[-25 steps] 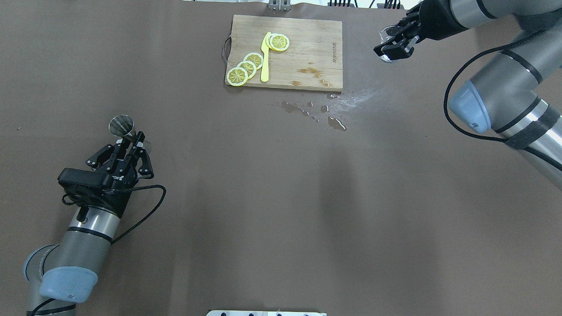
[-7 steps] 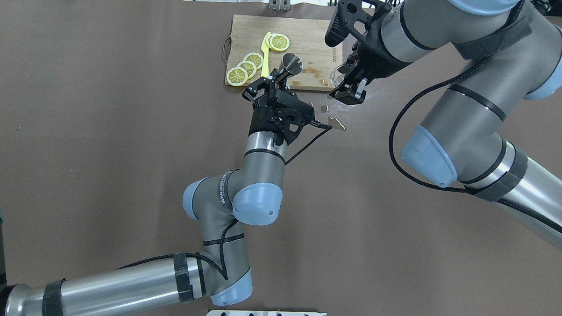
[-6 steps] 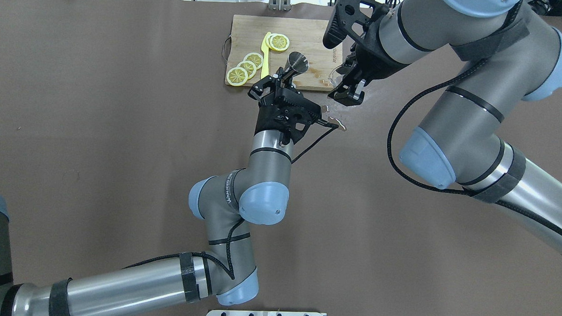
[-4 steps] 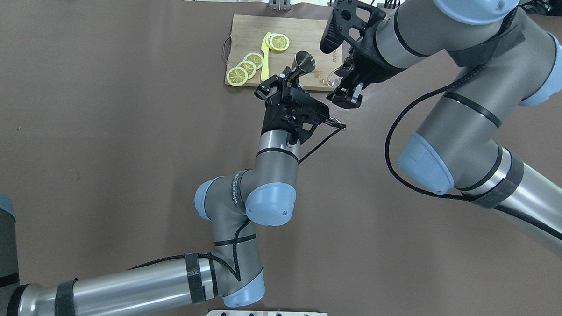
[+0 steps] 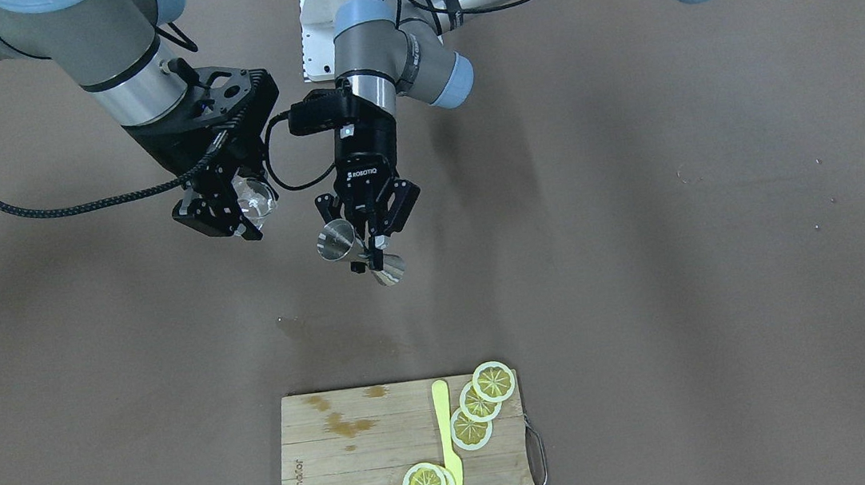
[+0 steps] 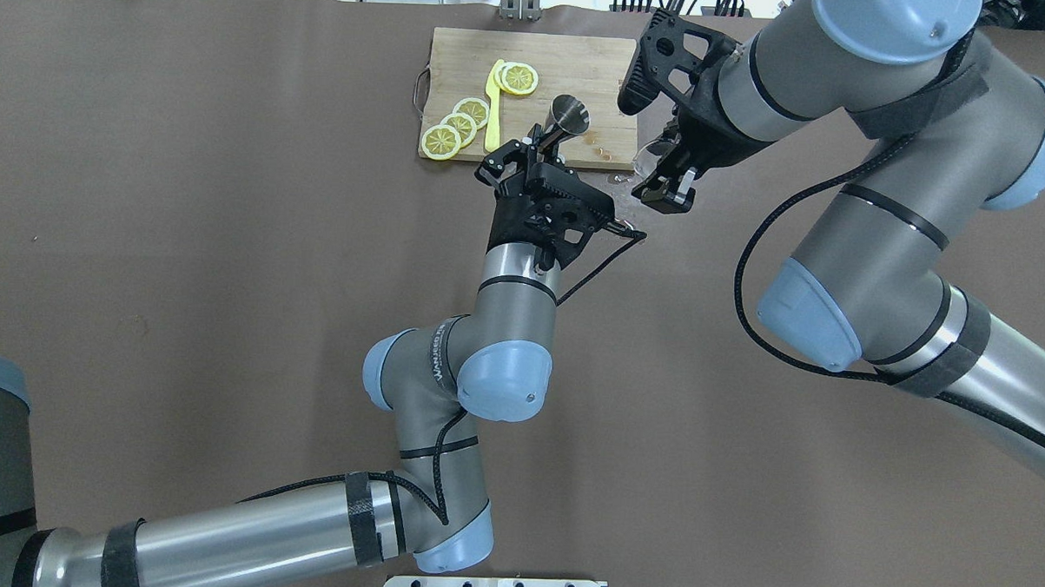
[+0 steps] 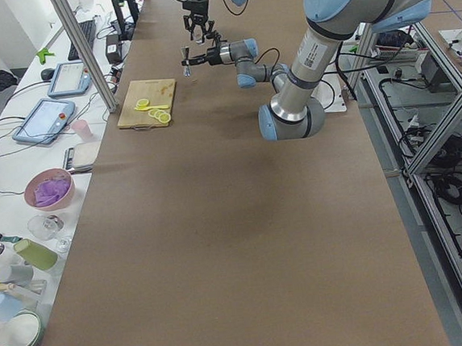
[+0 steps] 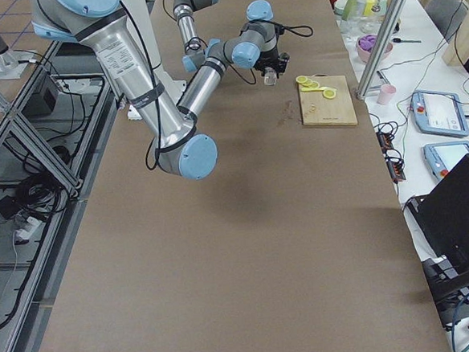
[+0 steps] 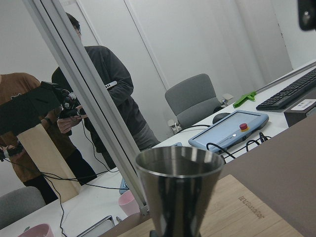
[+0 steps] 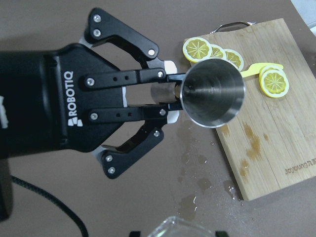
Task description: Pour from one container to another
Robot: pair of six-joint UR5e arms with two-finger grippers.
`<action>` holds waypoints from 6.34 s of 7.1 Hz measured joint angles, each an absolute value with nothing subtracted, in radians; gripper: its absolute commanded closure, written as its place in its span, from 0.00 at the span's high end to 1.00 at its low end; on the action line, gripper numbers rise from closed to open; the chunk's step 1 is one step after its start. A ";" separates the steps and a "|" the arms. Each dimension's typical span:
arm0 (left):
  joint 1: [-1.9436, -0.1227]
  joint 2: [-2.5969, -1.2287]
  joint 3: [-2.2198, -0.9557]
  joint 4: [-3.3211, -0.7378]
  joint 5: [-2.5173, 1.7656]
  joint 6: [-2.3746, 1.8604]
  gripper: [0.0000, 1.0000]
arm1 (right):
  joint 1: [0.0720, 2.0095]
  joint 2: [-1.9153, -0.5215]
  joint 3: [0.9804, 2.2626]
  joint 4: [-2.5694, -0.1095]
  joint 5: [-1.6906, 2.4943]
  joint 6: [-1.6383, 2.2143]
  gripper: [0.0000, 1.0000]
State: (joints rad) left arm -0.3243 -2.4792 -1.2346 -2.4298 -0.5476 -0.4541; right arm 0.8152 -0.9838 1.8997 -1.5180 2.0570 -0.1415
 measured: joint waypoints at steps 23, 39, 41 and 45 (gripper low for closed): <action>-0.327 -2.472 -1.236 -2.444 -0.540 -0.455 0.00 | 0.855 -0.647 1.710 -1.875 2.027 -0.378 0.00; -0.329 -2.473 -1.241 -2.442 -0.542 -0.454 0.00 | 0.837 -0.545 1.643 -2.086 1.968 -0.446 0.00; -0.330 -2.474 -1.241 -2.440 -0.541 -0.454 0.00 | 0.836 -0.520 1.617 -2.100 1.965 -0.452 0.00; -0.327 -2.492 -1.236 -2.434 -0.542 -0.454 0.00 | 0.833 -0.505 1.592 -2.113 1.947 -0.461 0.00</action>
